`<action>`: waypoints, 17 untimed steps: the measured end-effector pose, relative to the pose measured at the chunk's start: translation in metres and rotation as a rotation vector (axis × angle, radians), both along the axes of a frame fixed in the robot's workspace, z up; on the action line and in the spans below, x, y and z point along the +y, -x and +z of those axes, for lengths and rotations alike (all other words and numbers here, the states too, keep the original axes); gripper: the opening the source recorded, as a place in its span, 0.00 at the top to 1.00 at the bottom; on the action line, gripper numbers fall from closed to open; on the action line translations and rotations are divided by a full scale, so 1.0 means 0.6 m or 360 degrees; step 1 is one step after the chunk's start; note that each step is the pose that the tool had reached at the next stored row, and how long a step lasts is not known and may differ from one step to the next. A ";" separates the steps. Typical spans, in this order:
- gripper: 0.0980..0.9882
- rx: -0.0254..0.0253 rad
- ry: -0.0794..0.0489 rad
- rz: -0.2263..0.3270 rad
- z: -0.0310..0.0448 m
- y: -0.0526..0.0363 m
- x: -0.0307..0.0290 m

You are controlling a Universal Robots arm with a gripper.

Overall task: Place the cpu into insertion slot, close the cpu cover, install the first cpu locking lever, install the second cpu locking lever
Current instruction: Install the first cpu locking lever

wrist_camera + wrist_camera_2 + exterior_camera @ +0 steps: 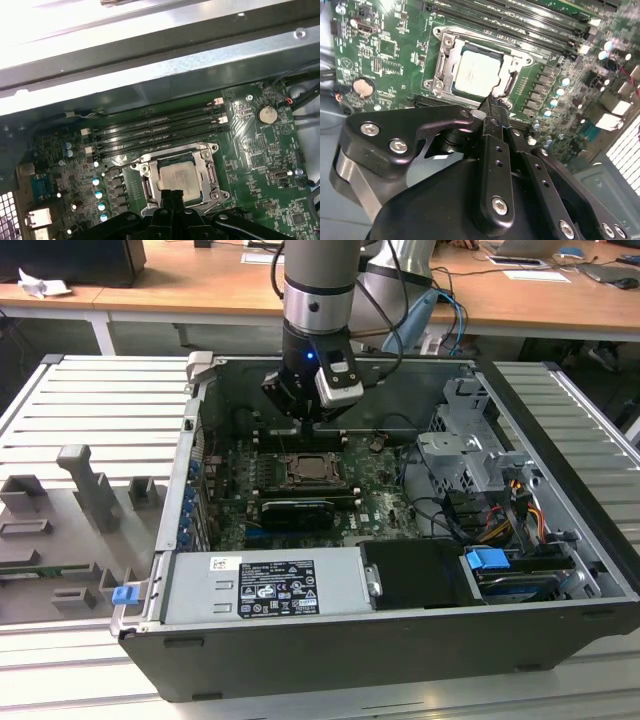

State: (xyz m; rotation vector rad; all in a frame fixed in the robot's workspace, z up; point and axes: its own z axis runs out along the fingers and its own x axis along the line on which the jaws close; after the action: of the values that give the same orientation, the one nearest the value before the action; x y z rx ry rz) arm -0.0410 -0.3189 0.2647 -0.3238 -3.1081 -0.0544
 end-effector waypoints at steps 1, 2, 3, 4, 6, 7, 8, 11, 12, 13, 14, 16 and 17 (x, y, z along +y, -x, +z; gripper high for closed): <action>0.99 0.00000 0.0000 0.0027 0.000 0.000 0.0000; 0.99 0.00000 0.0000 0.0075 0.000 0.000 0.0000; 0.99 0.00000 0.0000 0.0119 0.000 0.000 0.0000; 0.99 0.00001 0.0000 0.0151 -0.001 0.000 0.0000; 0.99 -0.00003 0.0000 0.0192 -0.001 0.000 0.0000; 0.99 -0.00006 0.0000 0.0209 -0.001 0.000 0.0000; 0.99 -0.00014 0.0000 0.0217 -0.001 0.002 0.0000; 0.99 -0.00038 0.0000 0.0221 -0.001 0.011 0.0000; 0.99 -0.00048 0.0000 0.0221 -0.001 0.014 0.0000; 0.99 -0.00057 0.0000 0.0221 -0.001 0.019 0.0000; 0.99 -0.00058 0.0000 0.0222 -0.001 0.023 0.0000; 0.99 -0.00057 0.0000 0.0222 -0.001 0.029 0.0000; 0.99 -0.00058 0.0000 0.0222 -0.001 0.032 0.0000</action>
State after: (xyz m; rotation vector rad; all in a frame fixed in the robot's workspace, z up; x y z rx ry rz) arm -0.0601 -0.3189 0.2642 -0.1066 -3.1243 -0.0528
